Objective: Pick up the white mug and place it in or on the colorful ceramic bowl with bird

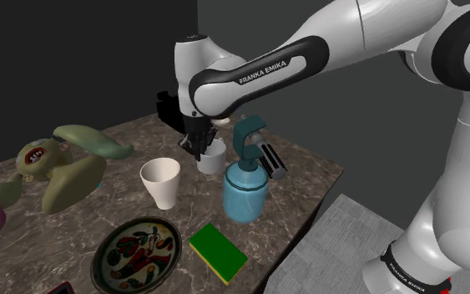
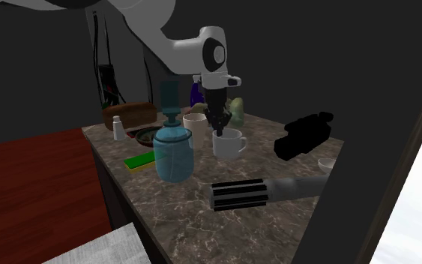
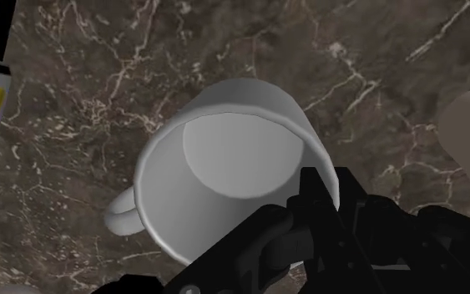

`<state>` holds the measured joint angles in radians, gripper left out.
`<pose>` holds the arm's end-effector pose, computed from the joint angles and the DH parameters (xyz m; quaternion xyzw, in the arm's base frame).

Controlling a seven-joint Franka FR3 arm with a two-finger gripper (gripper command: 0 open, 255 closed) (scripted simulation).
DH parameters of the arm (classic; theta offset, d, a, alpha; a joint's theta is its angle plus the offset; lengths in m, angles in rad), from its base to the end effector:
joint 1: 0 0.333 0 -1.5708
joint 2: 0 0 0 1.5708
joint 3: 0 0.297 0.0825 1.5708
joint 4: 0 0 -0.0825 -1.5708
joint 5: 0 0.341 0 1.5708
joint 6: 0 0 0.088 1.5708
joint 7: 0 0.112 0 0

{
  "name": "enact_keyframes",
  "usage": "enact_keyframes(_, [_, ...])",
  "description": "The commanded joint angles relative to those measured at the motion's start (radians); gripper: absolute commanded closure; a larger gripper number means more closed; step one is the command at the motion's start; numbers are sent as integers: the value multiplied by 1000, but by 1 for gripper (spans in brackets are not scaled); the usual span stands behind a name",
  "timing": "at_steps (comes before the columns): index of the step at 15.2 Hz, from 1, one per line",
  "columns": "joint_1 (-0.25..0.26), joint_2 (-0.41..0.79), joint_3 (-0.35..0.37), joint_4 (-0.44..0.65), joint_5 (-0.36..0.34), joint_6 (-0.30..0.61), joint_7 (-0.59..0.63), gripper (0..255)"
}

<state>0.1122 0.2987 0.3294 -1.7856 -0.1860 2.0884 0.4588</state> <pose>0.5450 0.2312 0.3939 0.9989 0.0293 0.0250 0.0253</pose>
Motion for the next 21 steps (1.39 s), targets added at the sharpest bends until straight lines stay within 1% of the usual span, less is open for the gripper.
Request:
enact_keyframes(1, [0,-13,3,12,6,-25,-4,255])
enact_keyframes(11, [-2,-49,9,100,26,-145,-23,255])
enact_keyframes(16, [71,-39,47,119,12,-166,89,255])
enact_keyframes(21, [150,-5,82,170,-11,-197,202,255])
